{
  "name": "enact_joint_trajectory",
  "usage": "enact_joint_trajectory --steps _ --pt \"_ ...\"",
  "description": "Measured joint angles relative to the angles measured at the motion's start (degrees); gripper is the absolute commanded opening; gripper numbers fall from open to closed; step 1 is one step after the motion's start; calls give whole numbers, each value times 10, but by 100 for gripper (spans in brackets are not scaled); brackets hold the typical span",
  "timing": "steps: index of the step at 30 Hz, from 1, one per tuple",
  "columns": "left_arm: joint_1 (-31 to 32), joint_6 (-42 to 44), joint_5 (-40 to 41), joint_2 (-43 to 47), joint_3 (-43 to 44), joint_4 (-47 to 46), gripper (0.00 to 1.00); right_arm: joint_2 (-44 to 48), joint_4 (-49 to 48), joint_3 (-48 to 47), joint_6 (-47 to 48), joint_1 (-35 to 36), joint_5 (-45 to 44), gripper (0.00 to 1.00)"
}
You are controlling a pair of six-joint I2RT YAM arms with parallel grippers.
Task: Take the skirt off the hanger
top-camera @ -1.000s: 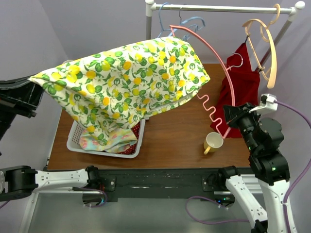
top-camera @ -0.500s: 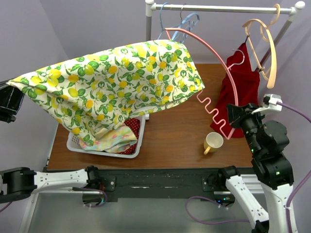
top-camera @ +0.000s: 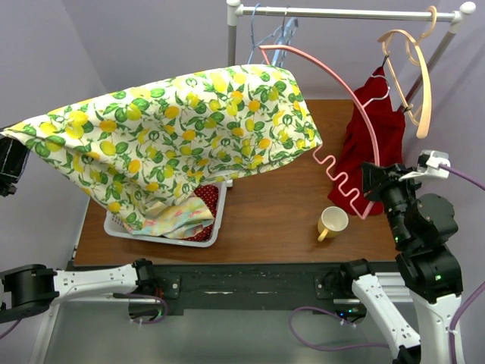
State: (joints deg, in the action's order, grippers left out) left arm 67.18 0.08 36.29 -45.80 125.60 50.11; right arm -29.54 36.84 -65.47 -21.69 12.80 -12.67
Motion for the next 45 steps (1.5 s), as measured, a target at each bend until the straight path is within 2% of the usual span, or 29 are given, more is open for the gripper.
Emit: enact_joint_trajectory --steps 10,15,21,25,29,32,39,42,45 --pt "-13 -6 -5 14 -7 3 0 5 -19 -15 7 -1 26 0" --pt "-19 -20 -37 11 -34 -30 0 0 -44 -46 -7 -14 122 0" --pt "-23 -31 -124 -17 -80 -109 0 -38 -97 -108 -26 -19 279 0" --pt "-23 -30 -165 -43 -110 -168 0 -60 -100 -110 -27 -20 360 0" --pt "-23 -25 -179 -43 -159 -256 0 -88 -86 -96 -22 -20 405 0" --pt "-23 -24 -188 -50 -153 -299 0 -107 -62 -87 -13 -20 424 0" --pt "-23 -9 -194 -68 -80 -371 0 -109 -34 -79 3 -20 421 0" --pt "-23 8 -170 -50 -86 -388 0 -99 -21 -79 13 -20 408 0" --pt "-23 32 -133 -18 -128 -414 0 -83 -13 -71 21 -20 392 0"
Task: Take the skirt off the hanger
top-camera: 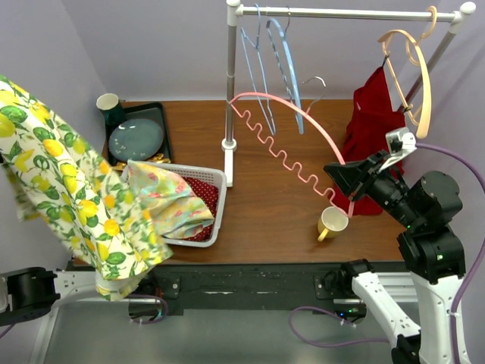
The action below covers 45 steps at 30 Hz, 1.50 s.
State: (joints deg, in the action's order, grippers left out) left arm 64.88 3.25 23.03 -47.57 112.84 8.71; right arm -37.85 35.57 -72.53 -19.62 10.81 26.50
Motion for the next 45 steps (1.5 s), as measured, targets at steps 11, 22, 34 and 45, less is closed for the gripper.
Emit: enact_joint_trajectory --steps 11,22,34,45 --pt "0 191 226 56 -302 -174 0 29 14 -9 -9 -1 33 0" --pt "-93 269 432 -22 -694 -360 0 73 14 -73 -23 -1 24 0" --pt "-220 -323 440 23 -757 114 0 92 48 -78 -23 -1 -49 0" --pt "-223 -756 533 -86 -670 581 76 99 73 -88 -16 9 -108 0"
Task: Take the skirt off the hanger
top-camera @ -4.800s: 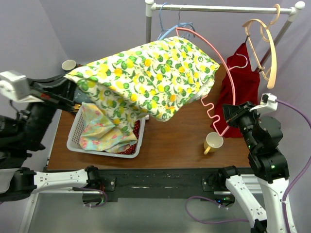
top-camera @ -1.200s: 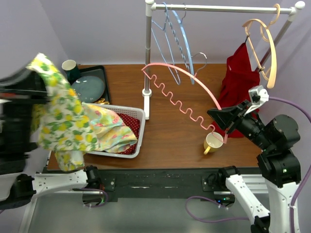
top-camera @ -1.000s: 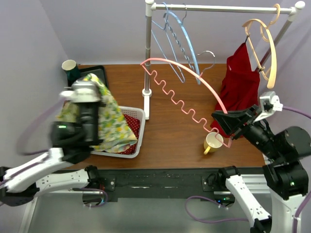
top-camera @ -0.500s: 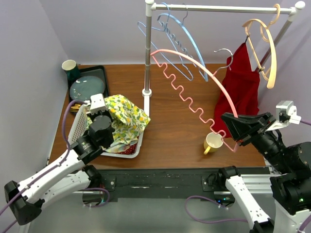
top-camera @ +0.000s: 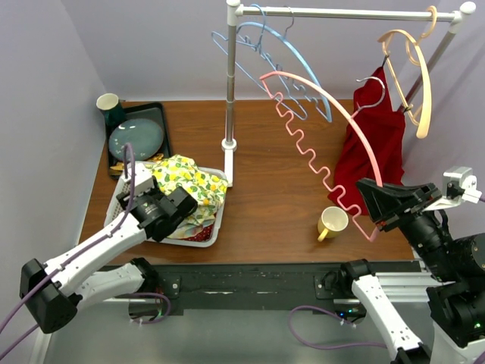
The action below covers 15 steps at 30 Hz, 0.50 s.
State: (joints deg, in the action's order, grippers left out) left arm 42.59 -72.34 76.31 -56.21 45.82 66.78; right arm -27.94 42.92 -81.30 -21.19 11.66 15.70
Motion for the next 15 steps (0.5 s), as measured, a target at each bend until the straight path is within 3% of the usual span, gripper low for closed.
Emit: enact_joint_trajectory --steps 1,5,8,11,15 --pt "-1 -7 1 -4 8 14 81 0 2 0 1 1 -3 0" --pt "-2 7 16 -21 91 58 82 3 4 0 5 2 -17 0" --pt "-2 64 17 -26 180 59 85 7 5 -2 8 5 -28 0" --pt "-2 175 16 -8 229 2 86 9 8 -4 13 7 -32 0" --pt "-2 362 -21 49 210 -137 80 14 11 -4 19 12 -37 0"
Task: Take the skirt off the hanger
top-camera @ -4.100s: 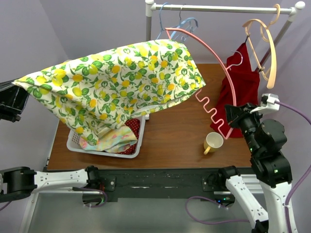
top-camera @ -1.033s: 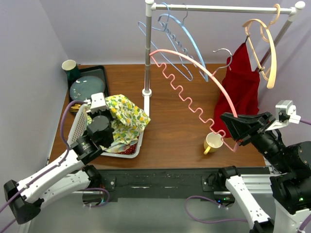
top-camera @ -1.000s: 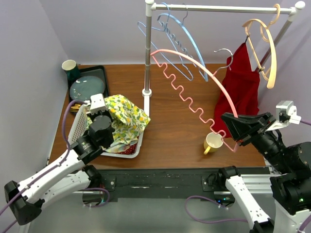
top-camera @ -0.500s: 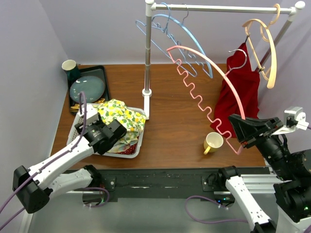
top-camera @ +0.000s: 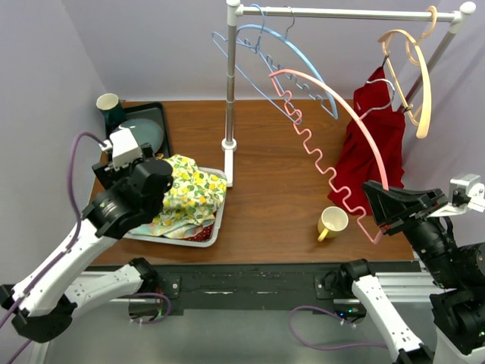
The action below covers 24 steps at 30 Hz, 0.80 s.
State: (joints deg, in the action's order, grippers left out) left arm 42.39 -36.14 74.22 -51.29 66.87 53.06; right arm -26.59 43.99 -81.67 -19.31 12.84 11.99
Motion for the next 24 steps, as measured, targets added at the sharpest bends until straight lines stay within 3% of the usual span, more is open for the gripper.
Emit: enact_joint_trajectory --steps 6,9,13,18,20,24 --pt "0 155 -136 56 -35 -186 69 1 5 0 6 7 -12 0" --pt "0 171 -231 43 -69 -258 59 2 6 0 8 7 -12 0" --pt "-9 121 -313 -45 -129 -304 38 2 7 0 9 7 -18 0" --pt "-132 -7 -419 -177 -288 -339 38 2 6 0 9 7 -19 0" --pt "-174 -54 -431 -188 -348 -347 39 2 6 0 9 8 -20 0" --pt "-183 -97 -421 -160 -358 -363 48 2 6 2 9 8 -20 0"
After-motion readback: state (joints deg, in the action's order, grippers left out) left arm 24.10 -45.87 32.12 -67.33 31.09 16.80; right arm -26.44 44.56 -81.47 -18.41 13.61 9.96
